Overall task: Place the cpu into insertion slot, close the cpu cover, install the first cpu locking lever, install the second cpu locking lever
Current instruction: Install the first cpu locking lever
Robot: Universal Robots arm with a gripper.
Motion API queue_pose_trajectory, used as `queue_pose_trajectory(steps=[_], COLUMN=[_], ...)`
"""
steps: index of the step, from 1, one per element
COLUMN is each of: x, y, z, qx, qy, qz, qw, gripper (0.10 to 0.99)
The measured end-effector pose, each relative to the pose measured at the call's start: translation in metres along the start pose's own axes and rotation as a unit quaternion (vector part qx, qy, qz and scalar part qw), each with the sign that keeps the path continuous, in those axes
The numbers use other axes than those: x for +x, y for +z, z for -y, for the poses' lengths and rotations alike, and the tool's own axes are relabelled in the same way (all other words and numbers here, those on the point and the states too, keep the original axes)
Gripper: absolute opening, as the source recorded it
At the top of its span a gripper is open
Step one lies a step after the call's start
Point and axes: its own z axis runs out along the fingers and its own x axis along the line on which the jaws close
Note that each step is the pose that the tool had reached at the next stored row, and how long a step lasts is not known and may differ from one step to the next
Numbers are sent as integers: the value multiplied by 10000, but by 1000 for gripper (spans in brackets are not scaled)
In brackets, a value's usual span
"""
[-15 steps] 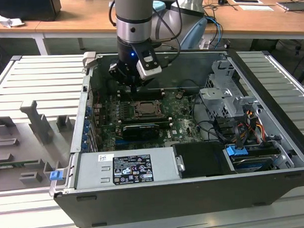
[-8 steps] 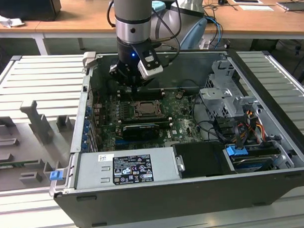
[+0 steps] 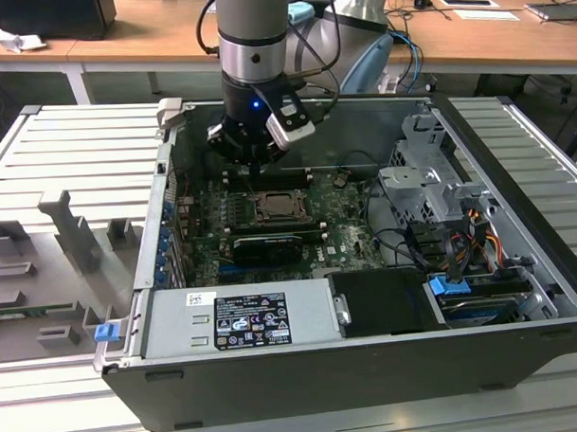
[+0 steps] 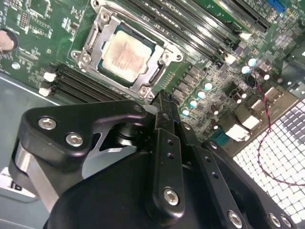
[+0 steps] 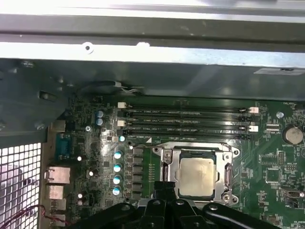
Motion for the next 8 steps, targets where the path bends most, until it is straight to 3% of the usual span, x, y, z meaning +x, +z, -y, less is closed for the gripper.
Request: queue_pose_trajectory(steps=[3,8], x=[125,250], y=[3,17], z=[-5,-39], qx=[0,-1], qy=[-1,-7], qz=[22,27], qw=[10000,10000], gripper=[106,106])
